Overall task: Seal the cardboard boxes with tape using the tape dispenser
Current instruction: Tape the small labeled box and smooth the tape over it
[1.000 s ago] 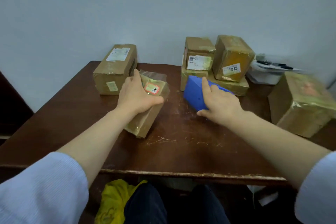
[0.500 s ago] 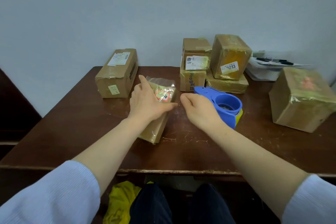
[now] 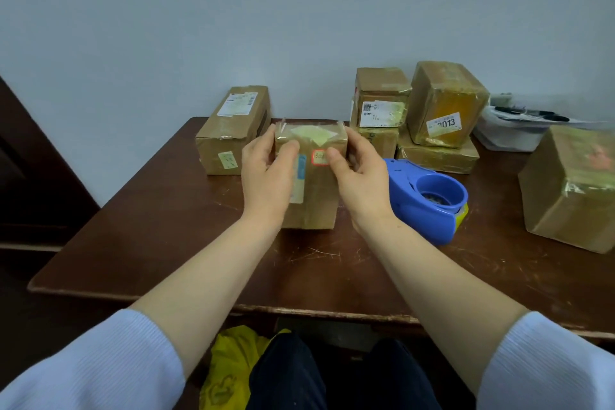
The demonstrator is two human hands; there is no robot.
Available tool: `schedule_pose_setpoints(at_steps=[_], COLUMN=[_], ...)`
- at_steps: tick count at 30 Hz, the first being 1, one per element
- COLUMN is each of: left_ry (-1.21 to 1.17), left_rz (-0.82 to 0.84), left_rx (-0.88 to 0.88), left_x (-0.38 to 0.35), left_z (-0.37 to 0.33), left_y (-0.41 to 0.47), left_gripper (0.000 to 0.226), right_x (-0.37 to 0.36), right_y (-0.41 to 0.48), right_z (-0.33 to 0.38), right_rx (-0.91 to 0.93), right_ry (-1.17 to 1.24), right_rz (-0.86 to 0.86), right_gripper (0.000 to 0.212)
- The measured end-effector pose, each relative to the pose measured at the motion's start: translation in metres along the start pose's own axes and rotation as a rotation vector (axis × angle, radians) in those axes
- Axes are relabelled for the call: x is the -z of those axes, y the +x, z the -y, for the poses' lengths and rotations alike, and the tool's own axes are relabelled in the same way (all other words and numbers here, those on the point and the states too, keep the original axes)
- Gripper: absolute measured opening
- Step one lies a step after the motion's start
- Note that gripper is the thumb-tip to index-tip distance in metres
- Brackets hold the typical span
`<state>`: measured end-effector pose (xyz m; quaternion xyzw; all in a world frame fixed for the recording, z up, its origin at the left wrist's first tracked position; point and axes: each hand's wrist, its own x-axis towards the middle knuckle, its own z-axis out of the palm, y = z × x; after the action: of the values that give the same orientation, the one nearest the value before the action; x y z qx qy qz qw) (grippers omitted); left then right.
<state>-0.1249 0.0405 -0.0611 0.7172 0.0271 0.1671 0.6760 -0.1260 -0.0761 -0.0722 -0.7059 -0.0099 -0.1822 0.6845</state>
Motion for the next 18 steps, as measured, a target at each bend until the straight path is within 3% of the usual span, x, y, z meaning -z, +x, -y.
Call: schedule_pose_setpoints(at_steps=[3, 9, 14, 18], left_ry=[-0.126, -0.117, -0.141, -0.137], left_rz=[-0.049, -0.112, -0.131, -0.172], left_rx=[0.022, 0.002, 0.040, 0.092], left_x=[-0.001, 0.000, -0.001, -0.009], left_z=[0.002, 0.017, 0.018, 0.015], left_y=[-0.003, -0.014, -0.020, -0.015], left_gripper=[0.035, 0.043, 0.064, 0.064], right_x=[-0.003, -0.008, -0.009, -0.012], right_y=[-0.002, -0.009, -0.009, -0.007], right_z=[0.002, -0.007, -0.010, -0.007], right_rx=[-0.060, -0.069, -0.086, -0.137], right_ry=[0.123, 0.149, 0.155, 0.170], right_rz=[-0.013, -0.055, -0.100, -0.134], right_gripper=[0.040, 0.036, 0.035, 0.036])
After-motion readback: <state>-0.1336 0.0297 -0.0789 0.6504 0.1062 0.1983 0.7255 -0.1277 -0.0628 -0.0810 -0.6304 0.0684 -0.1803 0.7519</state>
